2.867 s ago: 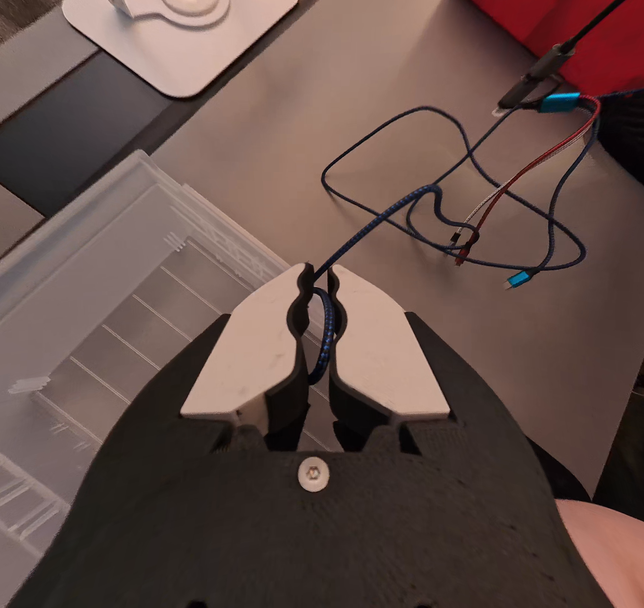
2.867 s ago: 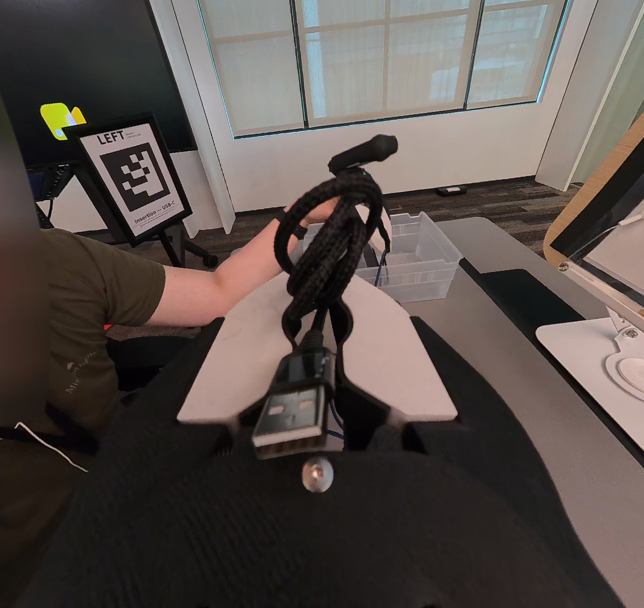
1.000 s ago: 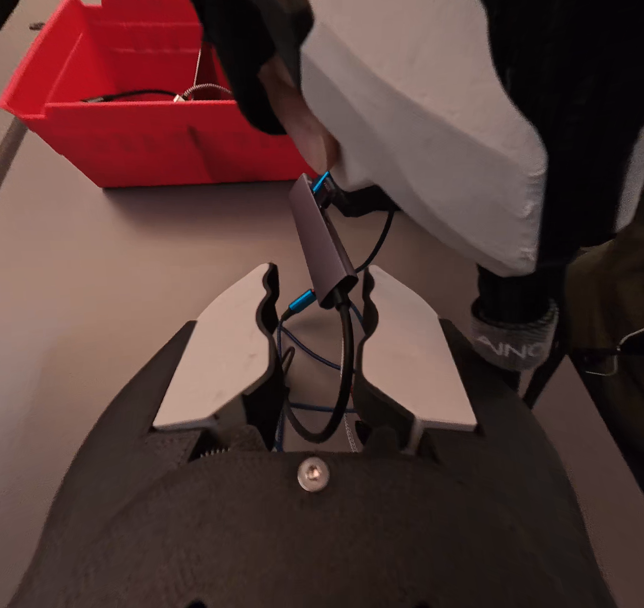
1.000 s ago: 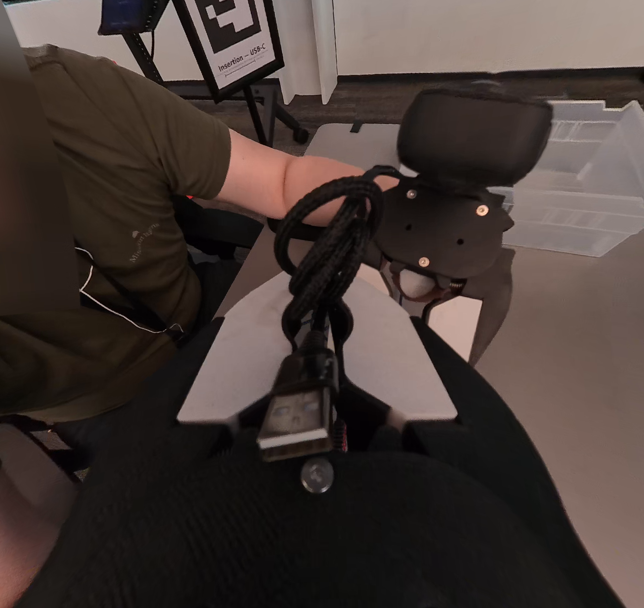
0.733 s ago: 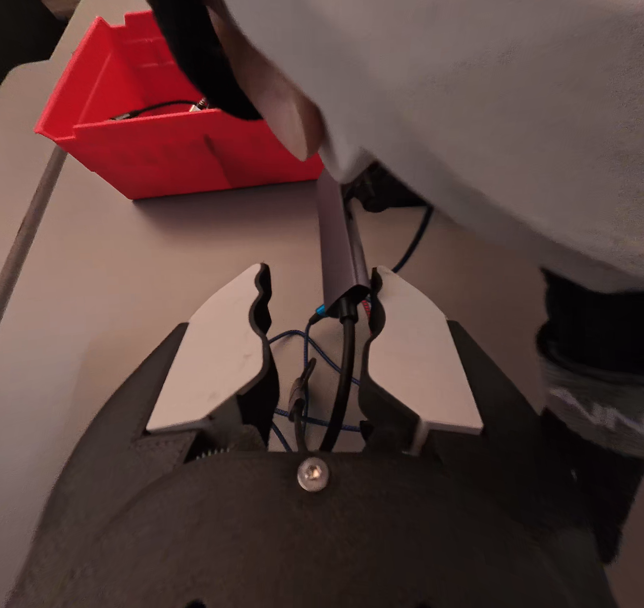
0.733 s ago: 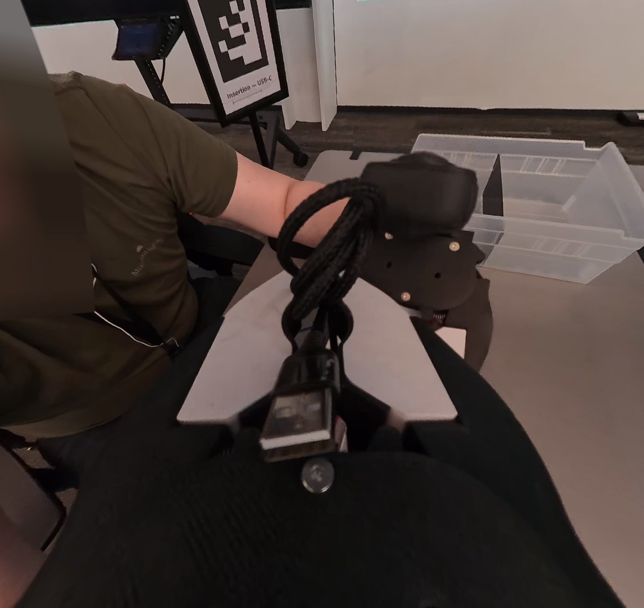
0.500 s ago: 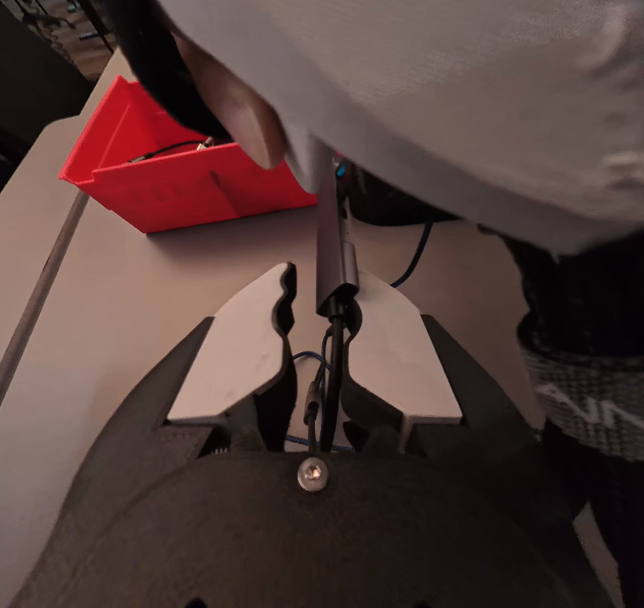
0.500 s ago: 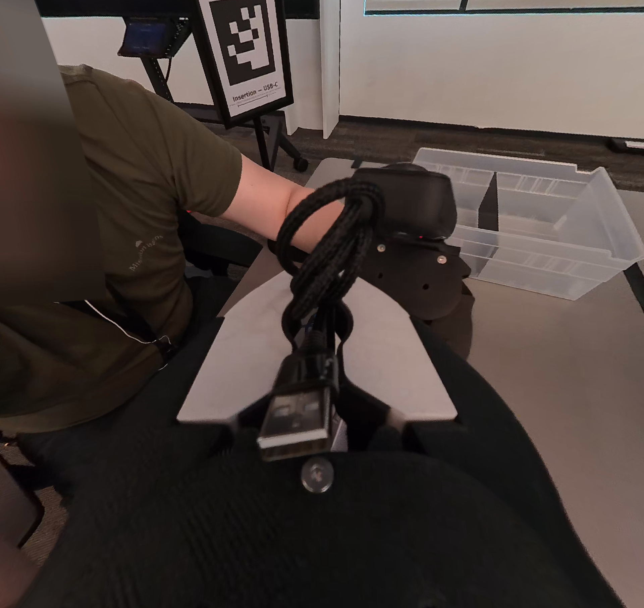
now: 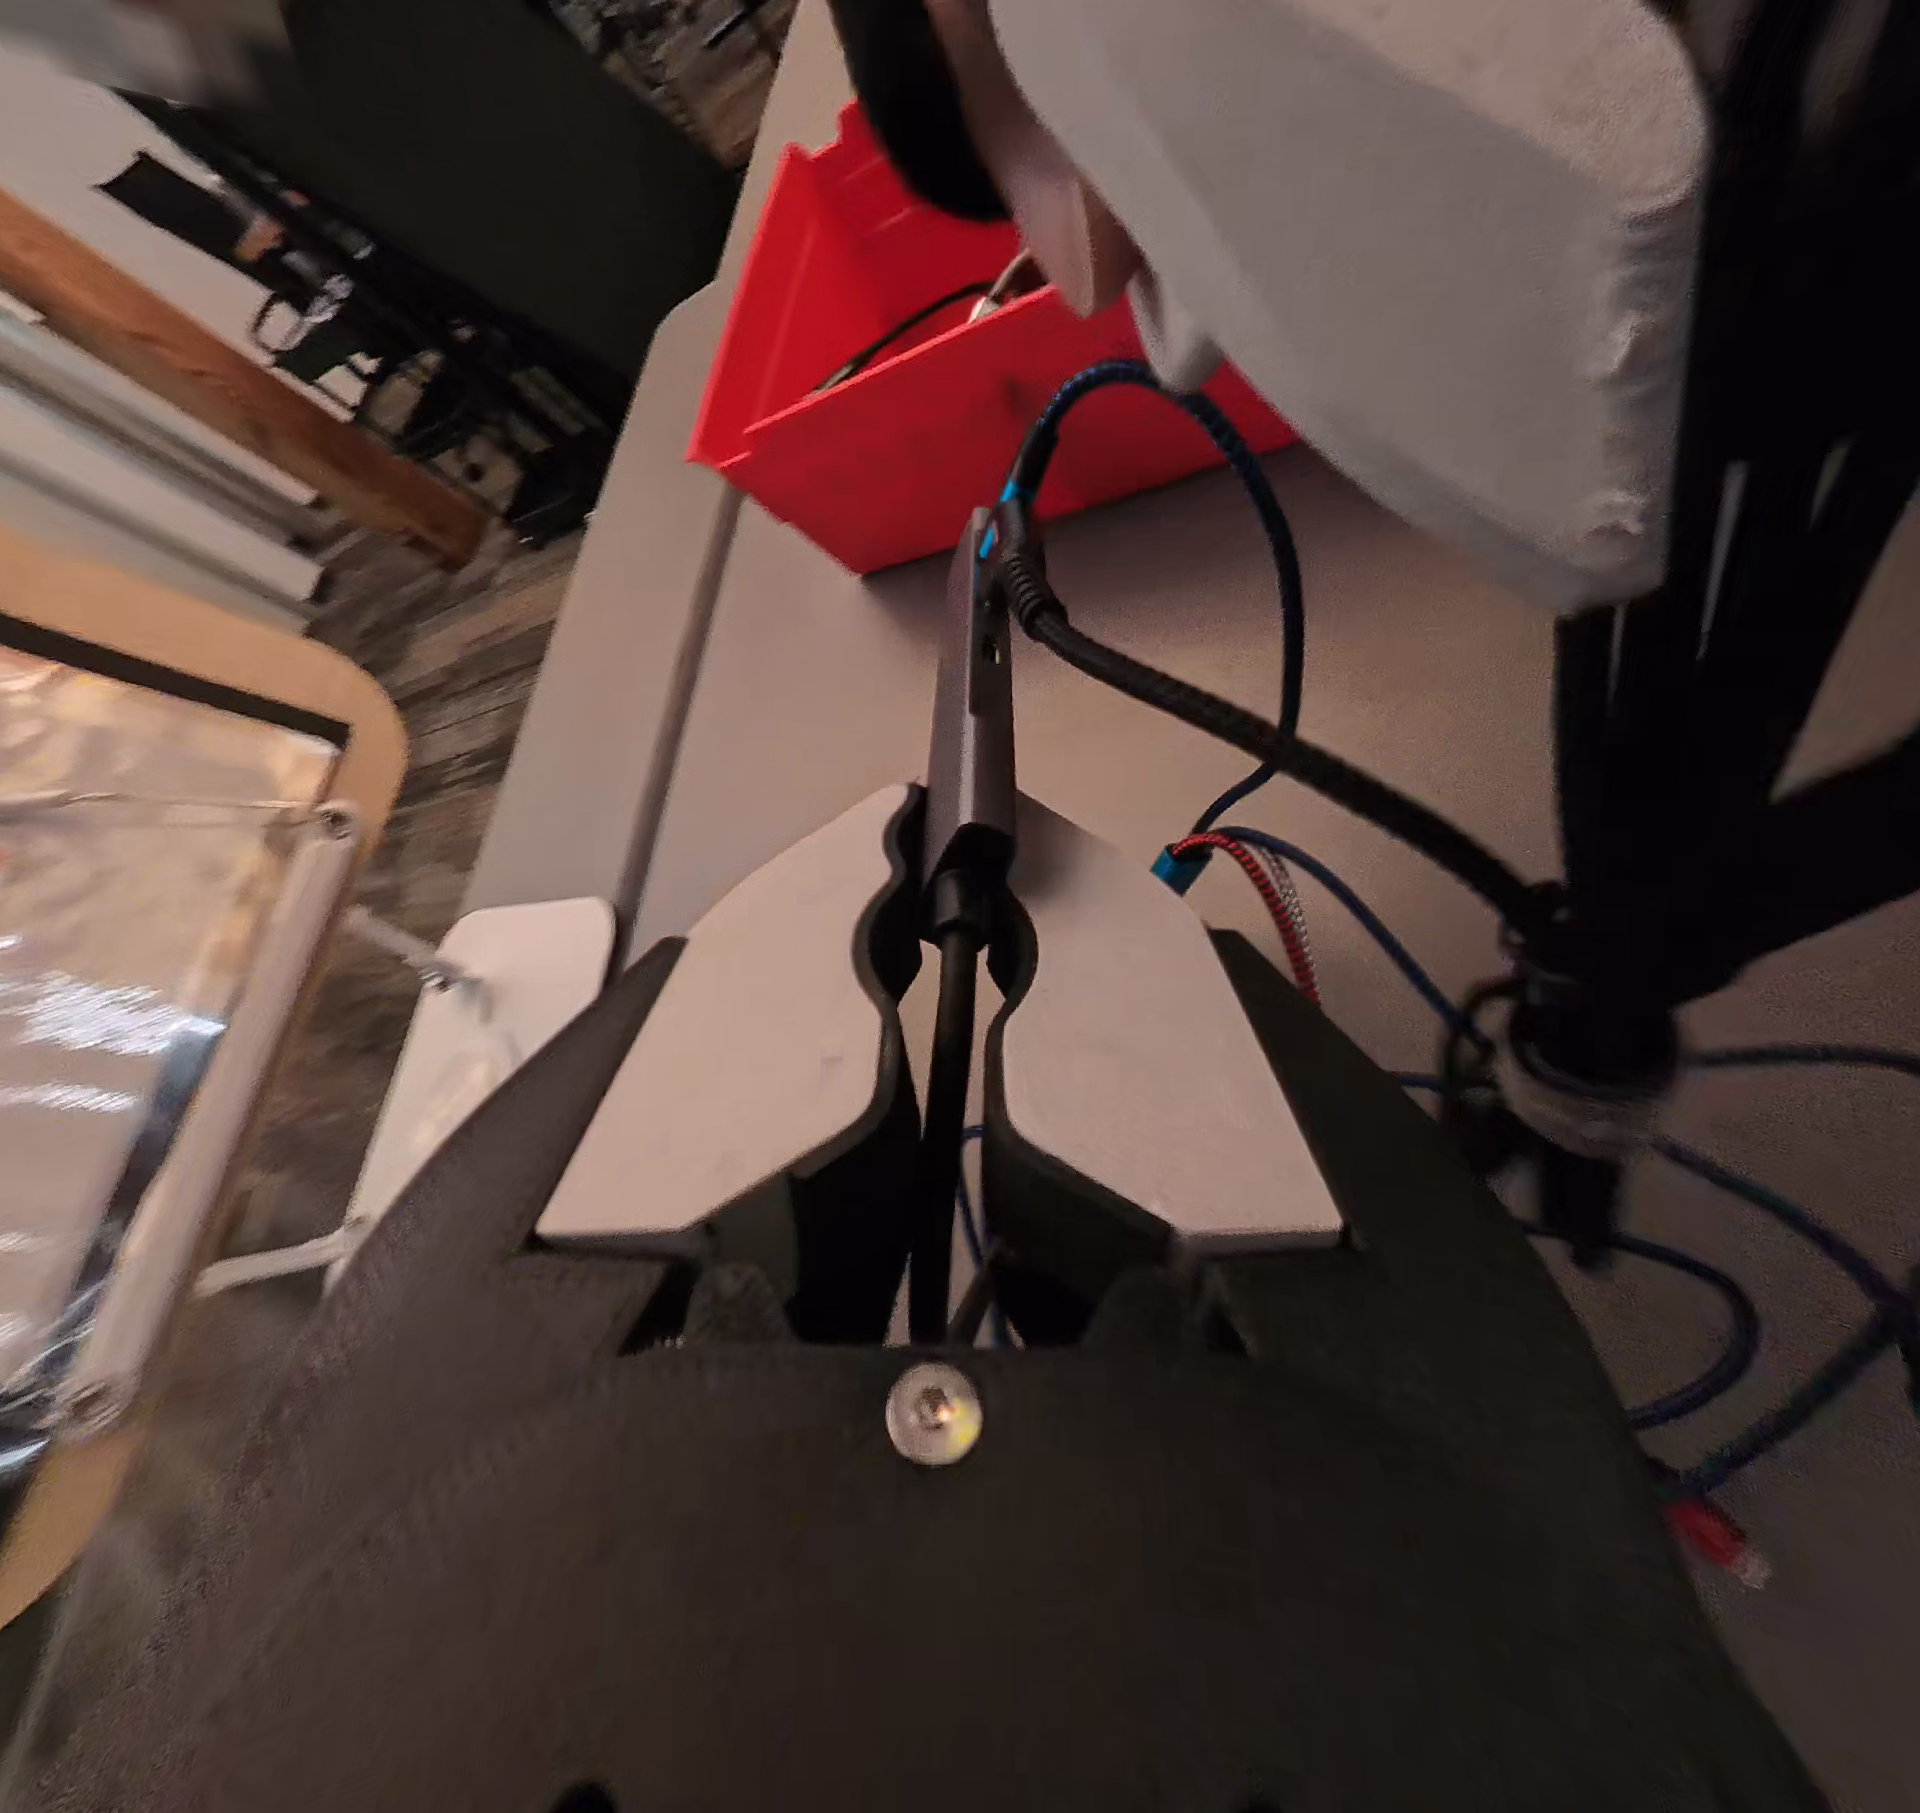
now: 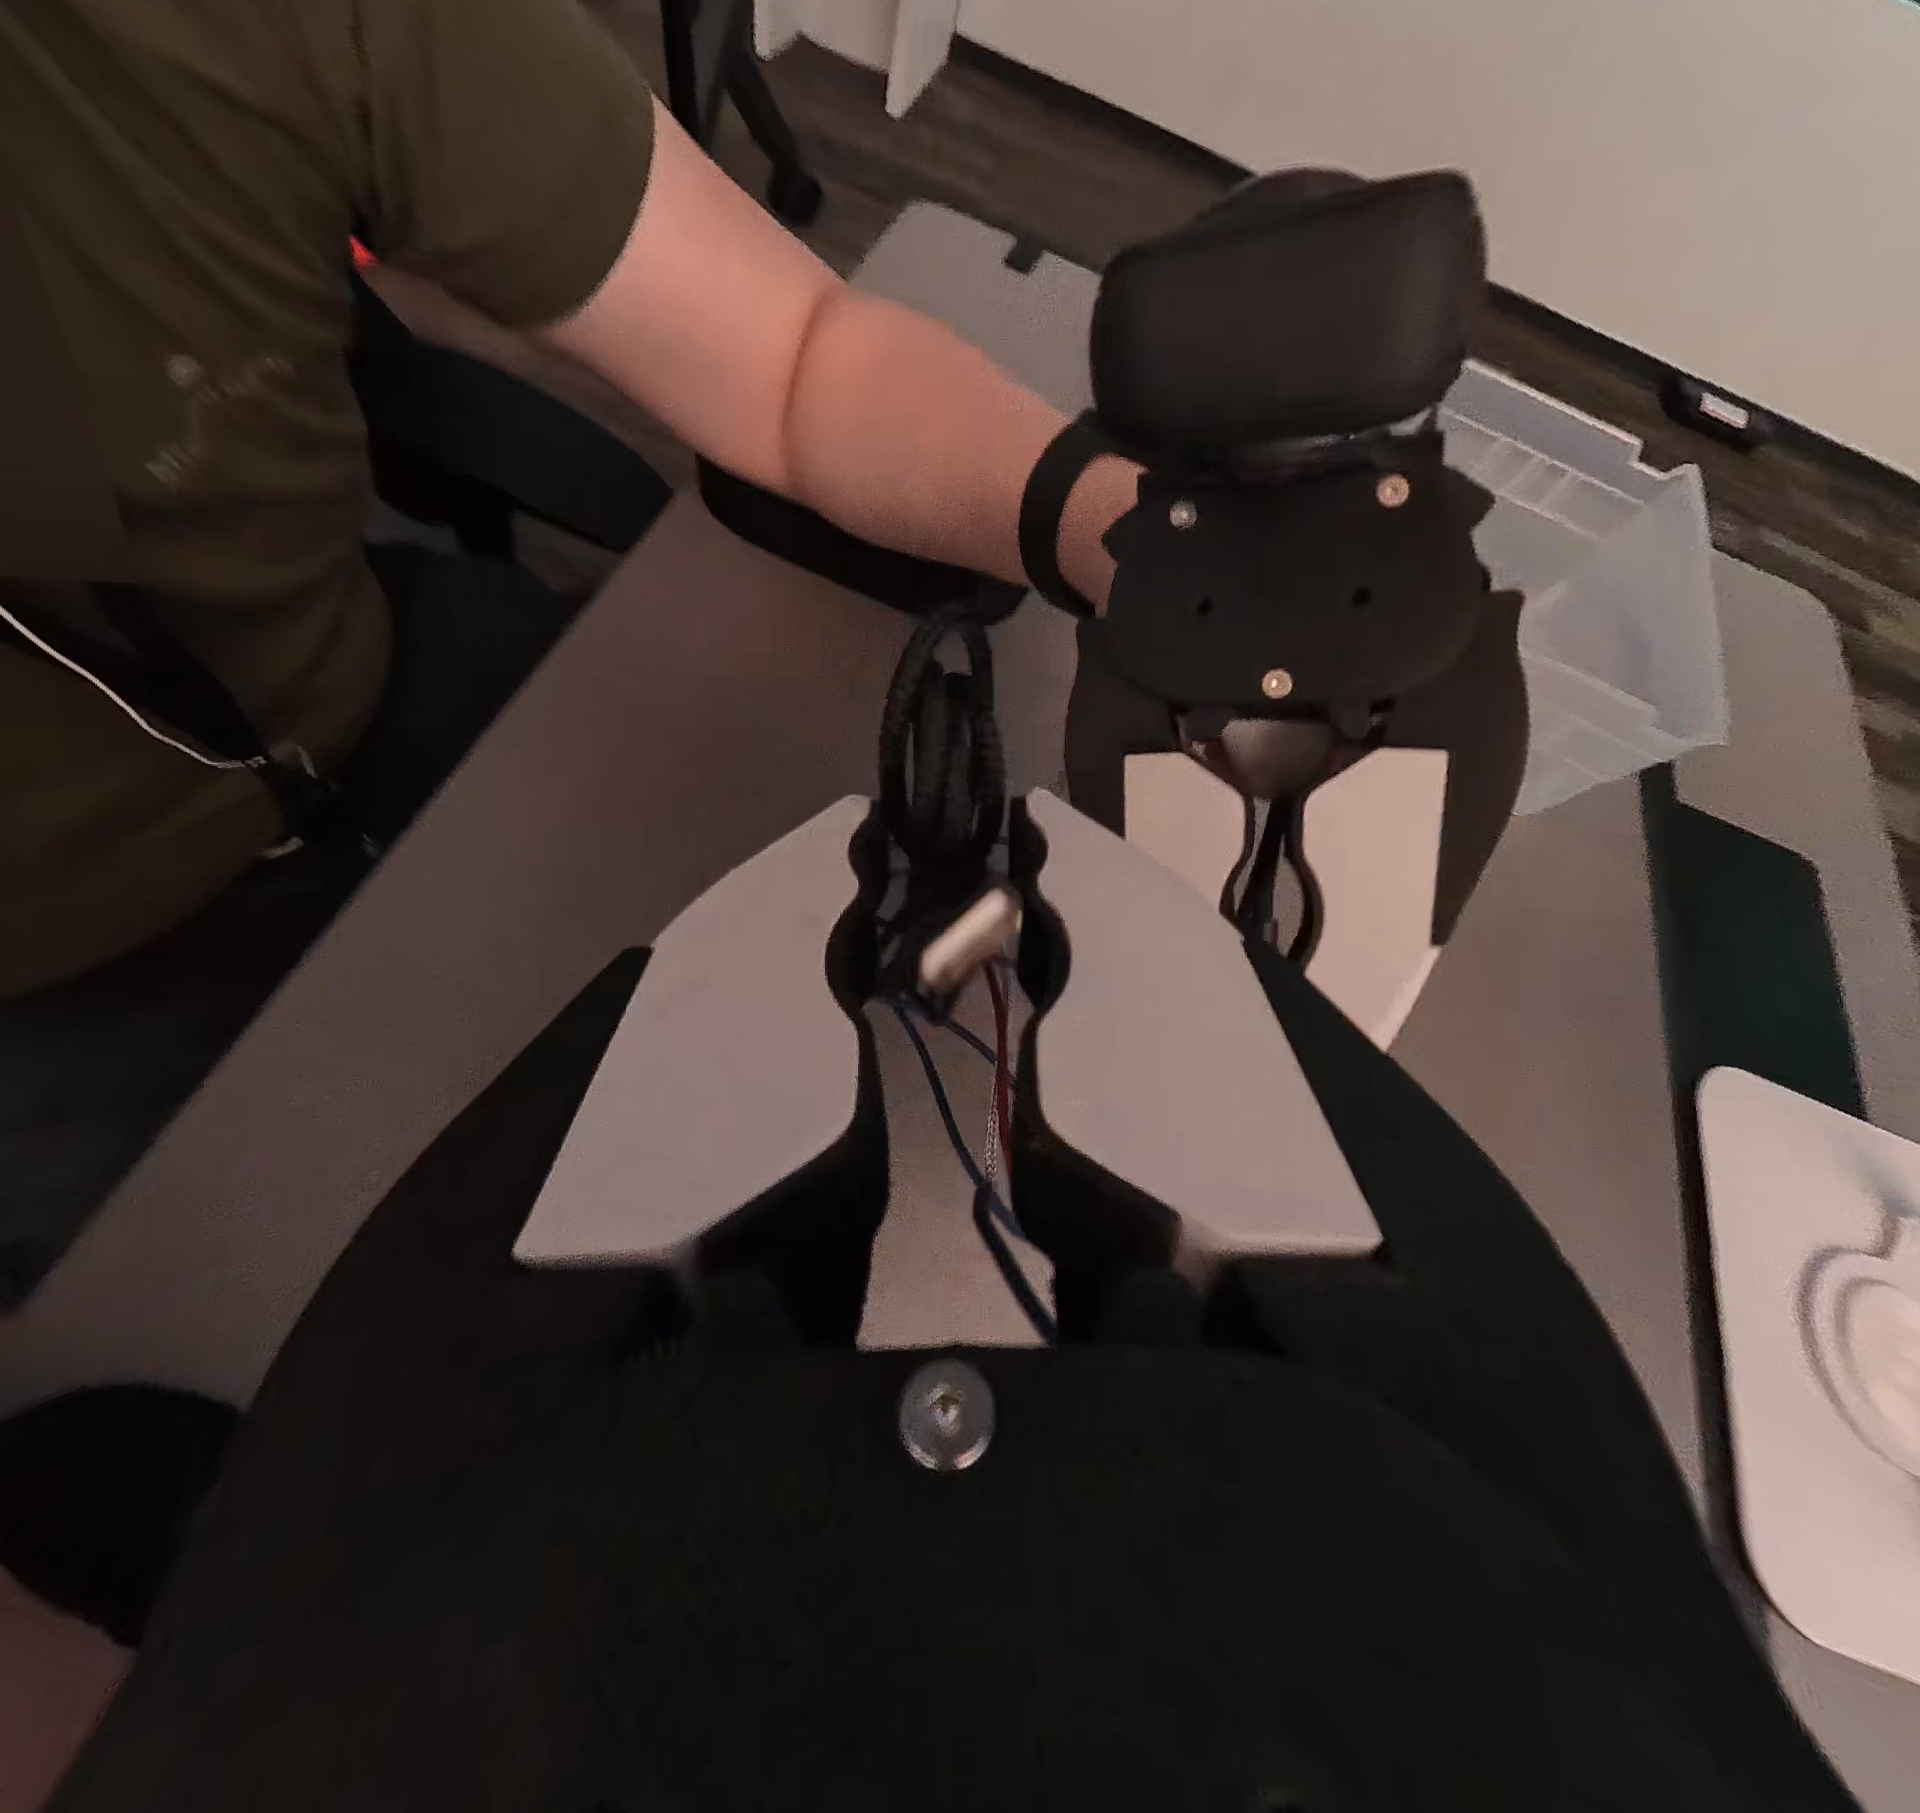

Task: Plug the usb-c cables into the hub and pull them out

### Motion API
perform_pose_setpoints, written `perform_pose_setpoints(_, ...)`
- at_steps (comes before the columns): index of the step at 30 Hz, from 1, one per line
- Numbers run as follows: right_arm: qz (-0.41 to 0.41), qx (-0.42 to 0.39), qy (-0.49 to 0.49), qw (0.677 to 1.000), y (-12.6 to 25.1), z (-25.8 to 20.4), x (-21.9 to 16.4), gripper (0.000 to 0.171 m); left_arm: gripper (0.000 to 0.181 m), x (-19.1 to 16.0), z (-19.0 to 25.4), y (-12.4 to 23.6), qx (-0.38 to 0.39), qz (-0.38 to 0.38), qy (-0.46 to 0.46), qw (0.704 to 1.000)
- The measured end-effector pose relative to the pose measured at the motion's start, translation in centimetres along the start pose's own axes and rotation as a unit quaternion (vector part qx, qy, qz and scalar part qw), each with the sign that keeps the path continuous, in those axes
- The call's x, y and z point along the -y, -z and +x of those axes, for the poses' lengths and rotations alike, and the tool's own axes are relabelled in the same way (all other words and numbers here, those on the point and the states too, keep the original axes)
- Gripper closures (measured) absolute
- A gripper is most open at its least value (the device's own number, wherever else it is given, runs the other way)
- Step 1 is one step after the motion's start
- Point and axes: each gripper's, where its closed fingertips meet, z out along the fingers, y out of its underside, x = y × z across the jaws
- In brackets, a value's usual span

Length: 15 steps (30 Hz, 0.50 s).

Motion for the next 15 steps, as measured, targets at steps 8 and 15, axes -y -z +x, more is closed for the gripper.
perform_pose_setpoints(8, 0.031, -0.114, 0.030, 0.993, 4.6, 2.6, -0.3, 0.136, 0.174, -0.7, -2.2, 1.4, 0.071, -0.036, -0.055, 0.995)
perform_pose_setpoints(15, -0.064, -0.219, 0.020, 0.974, 6.0, 6.9, -5.9, 0.127, 0.174, 0.0, -3.8, 3.4, 0.119, -0.038, -0.076, 0.989)
